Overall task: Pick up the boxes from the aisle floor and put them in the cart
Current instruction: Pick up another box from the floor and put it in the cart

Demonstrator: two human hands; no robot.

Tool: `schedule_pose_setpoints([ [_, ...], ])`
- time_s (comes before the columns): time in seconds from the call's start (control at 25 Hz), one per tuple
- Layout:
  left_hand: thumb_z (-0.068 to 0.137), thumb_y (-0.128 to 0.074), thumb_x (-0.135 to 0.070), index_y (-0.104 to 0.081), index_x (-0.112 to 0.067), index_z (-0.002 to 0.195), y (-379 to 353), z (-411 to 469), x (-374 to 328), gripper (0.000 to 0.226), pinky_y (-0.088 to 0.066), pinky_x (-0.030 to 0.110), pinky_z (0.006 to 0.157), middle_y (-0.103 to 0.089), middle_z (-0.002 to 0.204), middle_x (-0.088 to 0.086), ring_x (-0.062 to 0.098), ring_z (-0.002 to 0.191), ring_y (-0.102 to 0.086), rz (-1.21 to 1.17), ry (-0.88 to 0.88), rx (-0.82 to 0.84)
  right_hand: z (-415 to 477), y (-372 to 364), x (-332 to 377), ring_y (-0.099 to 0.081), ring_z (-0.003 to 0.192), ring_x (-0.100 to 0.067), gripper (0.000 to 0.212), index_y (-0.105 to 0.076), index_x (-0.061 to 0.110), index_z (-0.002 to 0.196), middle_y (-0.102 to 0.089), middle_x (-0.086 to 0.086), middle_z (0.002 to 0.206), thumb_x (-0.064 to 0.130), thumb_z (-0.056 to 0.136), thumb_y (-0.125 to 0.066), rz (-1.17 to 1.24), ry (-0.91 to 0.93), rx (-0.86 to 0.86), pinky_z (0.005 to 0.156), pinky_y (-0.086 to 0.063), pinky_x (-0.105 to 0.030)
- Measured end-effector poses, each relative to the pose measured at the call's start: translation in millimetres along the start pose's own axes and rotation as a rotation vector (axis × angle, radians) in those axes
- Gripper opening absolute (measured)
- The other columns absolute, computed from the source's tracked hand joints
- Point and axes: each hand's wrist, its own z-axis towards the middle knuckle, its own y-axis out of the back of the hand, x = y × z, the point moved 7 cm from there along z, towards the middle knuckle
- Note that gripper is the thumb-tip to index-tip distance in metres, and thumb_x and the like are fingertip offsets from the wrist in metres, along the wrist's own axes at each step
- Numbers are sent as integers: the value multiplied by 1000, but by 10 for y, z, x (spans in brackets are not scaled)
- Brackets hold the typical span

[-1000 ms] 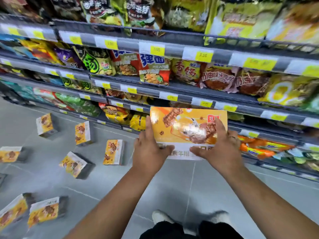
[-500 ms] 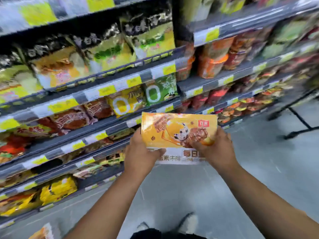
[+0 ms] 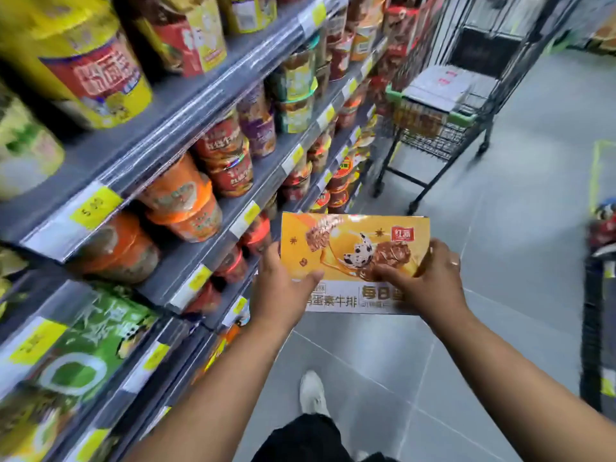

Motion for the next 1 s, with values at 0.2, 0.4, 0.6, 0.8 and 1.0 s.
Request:
schedule_pose_setpoints([
  [0.2, 81, -63, -48, -41, -17, 134, -630, 1011, -768, 65, -45, 48, 97, -58, 130, 9, 31, 117, -56, 70, -118, 154, 833, 377, -193, -46, 120, -25, 53, -52, 18, 123, -55, -7, 115, 48, 83, -67, 149, -179, -176, 100, -41, -42],
  [0.4, 96, -54, -41, -46, -18, 134, -1333, 1748, -1561, 44, -42, 31, 89, -61, 114, -5, 23, 115, -56, 15, -116, 293, 1716, 848, -324, -55, 103, -20, 26, -52, 23, 114, -56, 4, 103, 42, 96, -51, 337, -293, -217, 89, -44, -35],
  [0.6, 80, -31, -85, -69, -28, 111, -2090, 2442, -2368, 76, -52, 40, 94, -74, 106, -3, 22, 107, -67, -354, 108, 547, 2746, 1251, -452, -58, 91, -11, 30, -61, 22, 96, -64, 6, 103, 41, 102, -39, 574, -385, -196, 77, -42, -28],
  [0.8, 96, -6, -64, -60, -24, 124, -2635, 3131, -3065, 72, -55, 21, 58, -75, 98, -7, 7, 87, -71, -510, 131, 613, 3842, 1649, -388, -63, 93, -15, 32, -63, 23, 105, -66, 5, 103, 43, 102, -38, 648, -411, -164, 65, -45, -27],
  [1.0, 85, -3, -79, -52, -30, 140, -2952, 4083, -3467, 88, -46, 36, 94, -65, 128, -4, 19, 122, -58, -452, 158, 641, 4869, 1730, -155, -66, 77, -8, 41, -64, 24, 110, -69, 6, 94, 51, 100, -35, 645, -412, -119, 52, -46, -24],
])
